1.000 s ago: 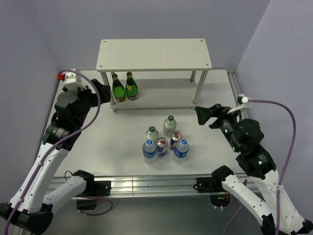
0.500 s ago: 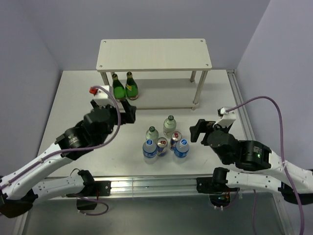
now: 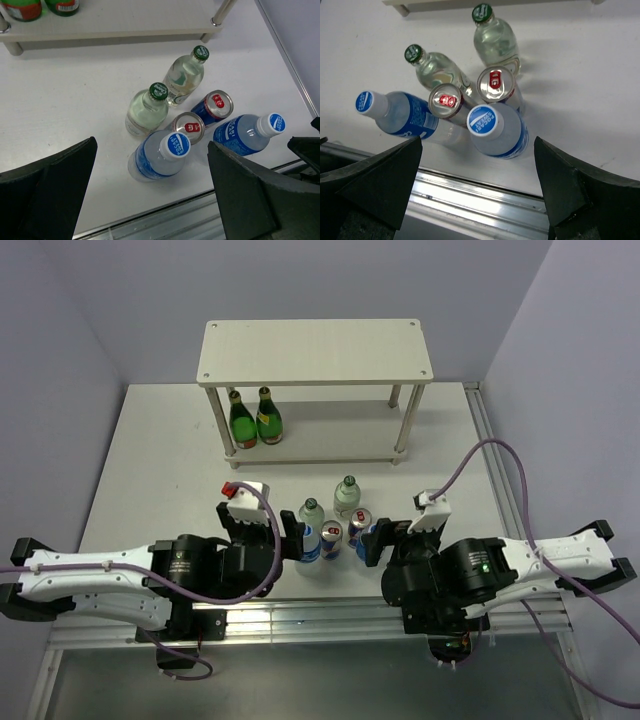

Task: Place and organize the beverage onto the shelf

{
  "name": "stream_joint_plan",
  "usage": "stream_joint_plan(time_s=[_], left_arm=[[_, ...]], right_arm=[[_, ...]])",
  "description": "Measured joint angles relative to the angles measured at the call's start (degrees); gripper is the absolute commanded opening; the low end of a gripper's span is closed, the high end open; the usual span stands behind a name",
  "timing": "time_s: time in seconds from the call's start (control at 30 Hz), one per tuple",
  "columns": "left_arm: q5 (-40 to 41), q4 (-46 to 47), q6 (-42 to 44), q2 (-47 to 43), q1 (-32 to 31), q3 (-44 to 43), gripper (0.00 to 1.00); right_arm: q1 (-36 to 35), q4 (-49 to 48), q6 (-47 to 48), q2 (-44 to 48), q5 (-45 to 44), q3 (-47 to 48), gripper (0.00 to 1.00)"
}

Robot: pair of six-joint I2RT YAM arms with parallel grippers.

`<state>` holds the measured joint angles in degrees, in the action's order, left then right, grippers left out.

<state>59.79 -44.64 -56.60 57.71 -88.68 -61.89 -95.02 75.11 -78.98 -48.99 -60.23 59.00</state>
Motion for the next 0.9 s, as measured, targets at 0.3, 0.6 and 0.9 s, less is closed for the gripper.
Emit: stream_joint_plan(time_s=[0.3,0.6,0.9], left_arm=[[2.47,-5.44,-10.36,3.23,-7.8,1.03,0.99],[0.46,6.97,-11.63,5.53,-9.49,18.32,0.99],[1.73,21.81,-8.09,15.3,-9.05,22.8,0.99]], right_arm=[[-4.55,0.55,-10.45,-3.37,2.12,-7.21,1.0],[-4.7,-6.25,-11.19,-0.98,4.22,-17.84,1.0],[-3.08,-22.71,-0.63,-2.36,3.21,-22.29,1.0]])
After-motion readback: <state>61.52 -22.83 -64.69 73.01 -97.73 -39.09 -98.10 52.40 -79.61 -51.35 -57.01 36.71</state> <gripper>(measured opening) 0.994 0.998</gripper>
